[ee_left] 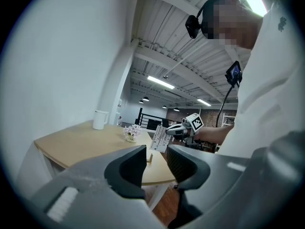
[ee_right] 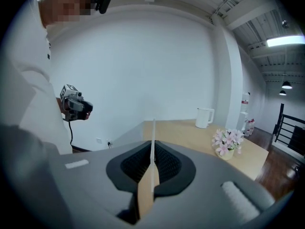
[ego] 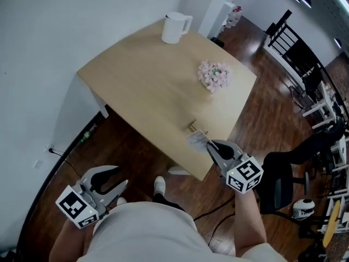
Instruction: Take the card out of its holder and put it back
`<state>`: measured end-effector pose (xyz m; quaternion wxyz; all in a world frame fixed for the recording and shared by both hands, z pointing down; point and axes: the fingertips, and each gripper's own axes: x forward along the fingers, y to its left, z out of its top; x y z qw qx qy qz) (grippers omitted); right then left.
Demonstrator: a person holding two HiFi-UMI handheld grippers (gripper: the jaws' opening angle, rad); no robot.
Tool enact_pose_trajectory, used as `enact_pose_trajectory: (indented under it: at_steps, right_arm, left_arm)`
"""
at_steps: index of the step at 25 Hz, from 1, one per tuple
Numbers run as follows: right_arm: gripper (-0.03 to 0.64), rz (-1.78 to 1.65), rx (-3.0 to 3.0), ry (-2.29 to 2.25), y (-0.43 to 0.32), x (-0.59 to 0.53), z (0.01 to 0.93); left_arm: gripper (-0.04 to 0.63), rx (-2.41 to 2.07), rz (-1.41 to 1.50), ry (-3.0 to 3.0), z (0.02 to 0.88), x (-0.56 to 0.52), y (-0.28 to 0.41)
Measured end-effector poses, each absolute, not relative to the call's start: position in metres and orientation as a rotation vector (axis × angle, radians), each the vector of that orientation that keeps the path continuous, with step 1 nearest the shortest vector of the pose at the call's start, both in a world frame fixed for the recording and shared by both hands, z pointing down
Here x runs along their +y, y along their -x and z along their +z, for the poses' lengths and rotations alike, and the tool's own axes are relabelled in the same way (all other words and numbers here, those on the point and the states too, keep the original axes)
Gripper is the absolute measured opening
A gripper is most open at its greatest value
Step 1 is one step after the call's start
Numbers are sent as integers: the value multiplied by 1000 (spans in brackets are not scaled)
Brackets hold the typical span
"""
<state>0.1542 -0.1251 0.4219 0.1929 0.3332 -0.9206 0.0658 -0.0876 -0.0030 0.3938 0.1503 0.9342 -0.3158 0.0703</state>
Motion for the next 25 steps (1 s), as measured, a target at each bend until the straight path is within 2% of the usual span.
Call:
enact_pose_trajectory:
  at_steps: [10,25]
  right_arm:
    - [20,249,-2538,-962,-225,-231,481]
    - [20,365,-2540,-868,-236,-278,542]
  left_arm:
    - [143,-997,225,-2638,400,-65,33]
    - [141,-1066,283,-2559,410,-99,1]
